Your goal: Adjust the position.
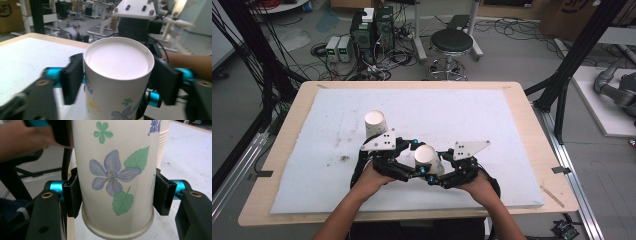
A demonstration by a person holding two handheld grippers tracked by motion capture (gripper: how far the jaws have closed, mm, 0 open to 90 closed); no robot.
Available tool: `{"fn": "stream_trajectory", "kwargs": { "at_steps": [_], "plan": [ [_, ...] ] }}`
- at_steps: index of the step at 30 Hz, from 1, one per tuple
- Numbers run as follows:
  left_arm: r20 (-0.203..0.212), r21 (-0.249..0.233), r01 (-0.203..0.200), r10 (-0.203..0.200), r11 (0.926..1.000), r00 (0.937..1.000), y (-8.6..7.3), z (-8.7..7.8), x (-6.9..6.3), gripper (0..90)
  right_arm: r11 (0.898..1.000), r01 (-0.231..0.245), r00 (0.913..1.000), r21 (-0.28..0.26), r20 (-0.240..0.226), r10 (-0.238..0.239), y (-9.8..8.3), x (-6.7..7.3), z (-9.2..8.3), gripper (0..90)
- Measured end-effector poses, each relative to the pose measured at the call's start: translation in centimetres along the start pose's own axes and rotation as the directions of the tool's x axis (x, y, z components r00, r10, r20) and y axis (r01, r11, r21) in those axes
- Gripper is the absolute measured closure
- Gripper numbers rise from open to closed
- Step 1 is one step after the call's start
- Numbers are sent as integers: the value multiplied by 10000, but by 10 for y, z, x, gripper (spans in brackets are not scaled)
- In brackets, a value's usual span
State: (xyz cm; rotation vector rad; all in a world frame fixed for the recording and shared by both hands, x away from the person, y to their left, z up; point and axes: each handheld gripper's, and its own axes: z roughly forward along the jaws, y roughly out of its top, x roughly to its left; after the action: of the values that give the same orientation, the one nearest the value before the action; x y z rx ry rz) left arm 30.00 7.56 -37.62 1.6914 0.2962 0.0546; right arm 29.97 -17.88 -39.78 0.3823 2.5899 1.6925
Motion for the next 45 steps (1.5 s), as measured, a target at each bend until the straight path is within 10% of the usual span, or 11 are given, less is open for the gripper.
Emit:
{"fn": "stream_trajectory", "kwargs": {
  "at_steps": [13, 20, 33, 45],
  "plan": [
    [74, 1189, -231, 224, 9926, 9997, 5, -14, -1, 163, 9911, 515, 9987, 1225, -74, -510, 12, 0, -6, 378],
    [133, 1723, -383, 365, 9843, 9992, 6, -16, -2, 163, 9617, 1023, 9946, 2543, -69, -1040, 22, 1, -3, 374],
    [460, 3125, -1010, 911, 9445, 9948, 5, -10, -5, 172, 8626, 1986, 9777, 4652, -330, -2073, 39, 10, 14, 374],
    [724, 3603, -1219, 1025, 9249, 9921, 3, -7, -5, 229, 7778, 2389, 9680, 5813, -789, -2384, 49, 14, 27, 372]
  ]
}}
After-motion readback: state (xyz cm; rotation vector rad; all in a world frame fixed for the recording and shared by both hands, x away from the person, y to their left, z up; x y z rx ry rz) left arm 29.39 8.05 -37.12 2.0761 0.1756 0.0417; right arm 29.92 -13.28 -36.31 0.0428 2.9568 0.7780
